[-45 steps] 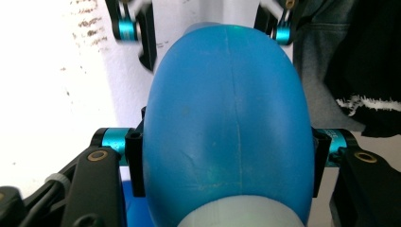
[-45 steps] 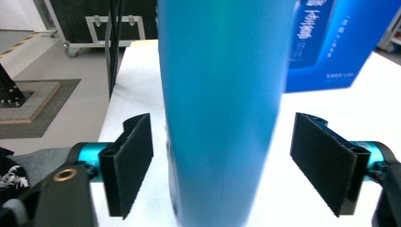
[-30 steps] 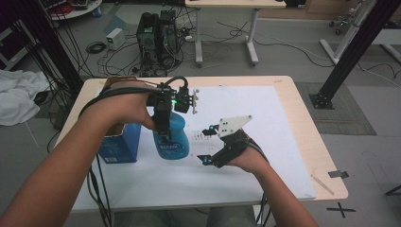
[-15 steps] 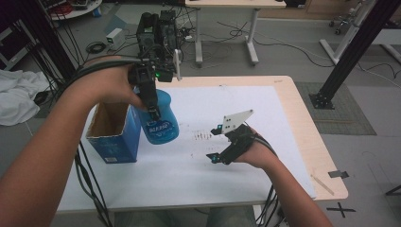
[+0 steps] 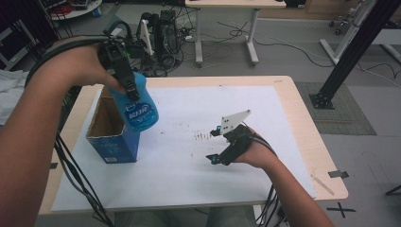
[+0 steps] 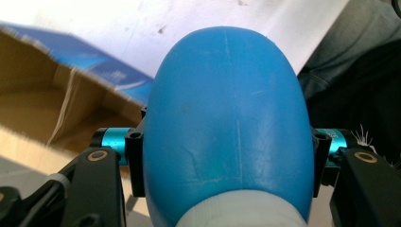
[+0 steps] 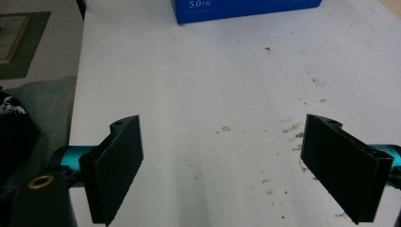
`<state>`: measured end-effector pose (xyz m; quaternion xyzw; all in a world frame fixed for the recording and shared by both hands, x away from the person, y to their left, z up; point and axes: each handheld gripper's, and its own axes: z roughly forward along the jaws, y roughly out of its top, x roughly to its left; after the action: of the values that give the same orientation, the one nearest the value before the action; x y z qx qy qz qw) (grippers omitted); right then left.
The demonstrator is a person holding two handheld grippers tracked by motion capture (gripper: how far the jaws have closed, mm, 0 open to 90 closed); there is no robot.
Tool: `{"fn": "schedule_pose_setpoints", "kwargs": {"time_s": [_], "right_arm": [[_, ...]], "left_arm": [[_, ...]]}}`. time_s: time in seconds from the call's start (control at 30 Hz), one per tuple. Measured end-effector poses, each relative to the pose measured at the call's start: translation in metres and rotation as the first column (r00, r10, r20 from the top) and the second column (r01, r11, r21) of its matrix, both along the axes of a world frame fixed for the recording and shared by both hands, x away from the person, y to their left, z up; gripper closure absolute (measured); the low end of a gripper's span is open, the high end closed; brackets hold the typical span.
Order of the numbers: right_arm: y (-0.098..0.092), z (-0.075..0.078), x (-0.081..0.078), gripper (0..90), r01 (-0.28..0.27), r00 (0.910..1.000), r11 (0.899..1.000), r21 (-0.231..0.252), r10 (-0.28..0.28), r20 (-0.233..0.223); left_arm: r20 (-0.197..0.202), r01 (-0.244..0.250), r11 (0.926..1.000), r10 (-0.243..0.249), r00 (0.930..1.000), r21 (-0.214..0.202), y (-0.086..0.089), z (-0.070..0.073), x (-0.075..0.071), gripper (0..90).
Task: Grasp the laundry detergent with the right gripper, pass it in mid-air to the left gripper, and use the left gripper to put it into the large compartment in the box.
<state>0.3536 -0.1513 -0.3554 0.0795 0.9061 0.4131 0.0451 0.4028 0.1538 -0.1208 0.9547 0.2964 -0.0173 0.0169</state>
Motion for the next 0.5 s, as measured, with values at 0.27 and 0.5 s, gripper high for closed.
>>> {"fn": "schedule_pose_setpoints", "kwargs": {"time_s": [0.27,0.5], "right_arm": [[0.003,-0.001,0.000,13.0,-0.011,0.9999,1.000,-0.005,0.011,0.002],[0.006,-0.003,0.001,13.0,-0.017,0.9998,1.000,-0.012,0.017,-0.005]], "left_arm": [[0.005,-0.119,0.9926,0.119,0.9929,-0.025,0.030,0.013,0.005,38.8],[0.002,-0.172,0.9852,0.172,0.9852,-0.001,0.049,0.019,0.009,38.8]]}}
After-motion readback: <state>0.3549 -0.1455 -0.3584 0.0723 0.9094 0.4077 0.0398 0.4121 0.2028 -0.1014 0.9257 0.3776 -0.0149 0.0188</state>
